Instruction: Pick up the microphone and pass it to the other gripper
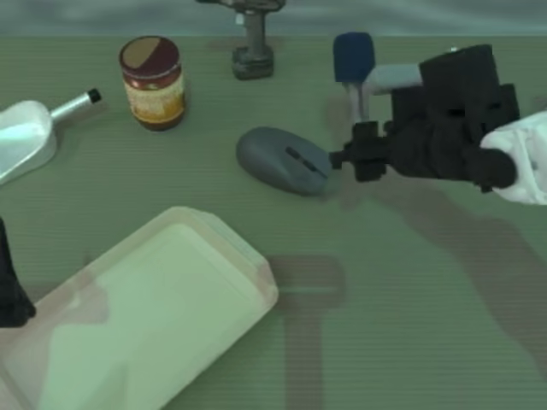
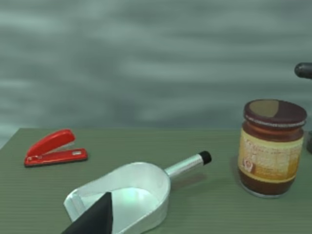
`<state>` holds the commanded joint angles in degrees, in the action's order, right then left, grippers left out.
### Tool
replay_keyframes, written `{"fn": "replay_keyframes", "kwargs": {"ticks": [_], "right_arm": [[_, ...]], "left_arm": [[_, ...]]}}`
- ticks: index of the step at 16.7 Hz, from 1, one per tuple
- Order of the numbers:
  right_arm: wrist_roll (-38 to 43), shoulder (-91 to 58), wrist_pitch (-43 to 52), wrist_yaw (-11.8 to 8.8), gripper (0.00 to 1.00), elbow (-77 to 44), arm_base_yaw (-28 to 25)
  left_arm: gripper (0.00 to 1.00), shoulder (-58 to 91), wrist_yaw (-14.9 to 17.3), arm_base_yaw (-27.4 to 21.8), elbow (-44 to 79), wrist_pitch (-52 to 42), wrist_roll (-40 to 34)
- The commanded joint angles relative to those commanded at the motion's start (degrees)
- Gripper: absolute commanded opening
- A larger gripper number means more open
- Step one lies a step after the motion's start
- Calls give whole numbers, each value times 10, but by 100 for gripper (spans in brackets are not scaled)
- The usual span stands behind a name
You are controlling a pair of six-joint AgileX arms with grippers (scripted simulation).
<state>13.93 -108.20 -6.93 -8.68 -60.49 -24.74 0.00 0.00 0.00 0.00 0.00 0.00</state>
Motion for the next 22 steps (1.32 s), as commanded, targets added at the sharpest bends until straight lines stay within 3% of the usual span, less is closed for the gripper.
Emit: {"fn": "replay_keyframes", "kwargs": {"ticks": [6,11,17,19,22], "right_arm": [[-87,79,-292,-75,0,84,3],[-128,125,-401,-109,0,119,5],[-128,126,-404,-108,0,119,1],[-128,131,-411,-90,0,128,-17],[-126,144,-429,-45,0,152,-63]], "left_arm": [[100,0,0,0,0,0,0],[100,0,0,0,0,0,0],[100,0,0,0,0,0,0],[100,0,0,0,0,0,0],[100,0,0,0,0,0,0]]}}
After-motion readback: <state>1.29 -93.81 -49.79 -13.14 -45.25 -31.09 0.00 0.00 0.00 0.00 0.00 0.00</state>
